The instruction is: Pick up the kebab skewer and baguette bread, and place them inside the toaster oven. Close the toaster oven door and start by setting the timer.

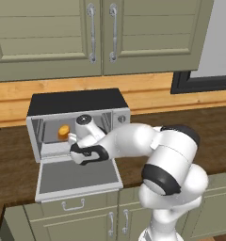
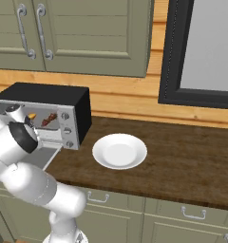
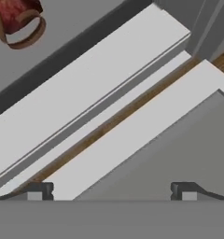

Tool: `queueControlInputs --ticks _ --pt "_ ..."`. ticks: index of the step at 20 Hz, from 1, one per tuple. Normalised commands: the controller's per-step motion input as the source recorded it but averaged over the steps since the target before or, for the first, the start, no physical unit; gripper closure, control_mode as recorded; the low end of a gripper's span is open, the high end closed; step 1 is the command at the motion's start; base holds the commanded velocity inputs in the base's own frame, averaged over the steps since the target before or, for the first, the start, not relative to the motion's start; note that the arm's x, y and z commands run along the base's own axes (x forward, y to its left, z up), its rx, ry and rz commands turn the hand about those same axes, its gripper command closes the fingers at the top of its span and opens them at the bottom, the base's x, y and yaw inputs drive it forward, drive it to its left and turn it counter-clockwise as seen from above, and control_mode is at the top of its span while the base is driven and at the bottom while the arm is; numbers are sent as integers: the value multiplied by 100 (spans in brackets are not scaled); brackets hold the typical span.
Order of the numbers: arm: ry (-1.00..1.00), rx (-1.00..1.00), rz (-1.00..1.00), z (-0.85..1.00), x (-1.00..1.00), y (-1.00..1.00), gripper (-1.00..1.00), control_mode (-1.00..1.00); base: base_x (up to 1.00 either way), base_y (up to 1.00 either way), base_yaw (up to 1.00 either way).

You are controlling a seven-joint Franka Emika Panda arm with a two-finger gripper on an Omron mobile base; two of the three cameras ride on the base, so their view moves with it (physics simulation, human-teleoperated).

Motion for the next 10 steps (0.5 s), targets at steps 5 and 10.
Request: queueControlInputs --ticks 5,10 --pt "0 2 -12 5 25 -4 -100 -100 0 0 0" --pt "-1 3 -10 0 -1 -1 -100 -100 0 0 0"
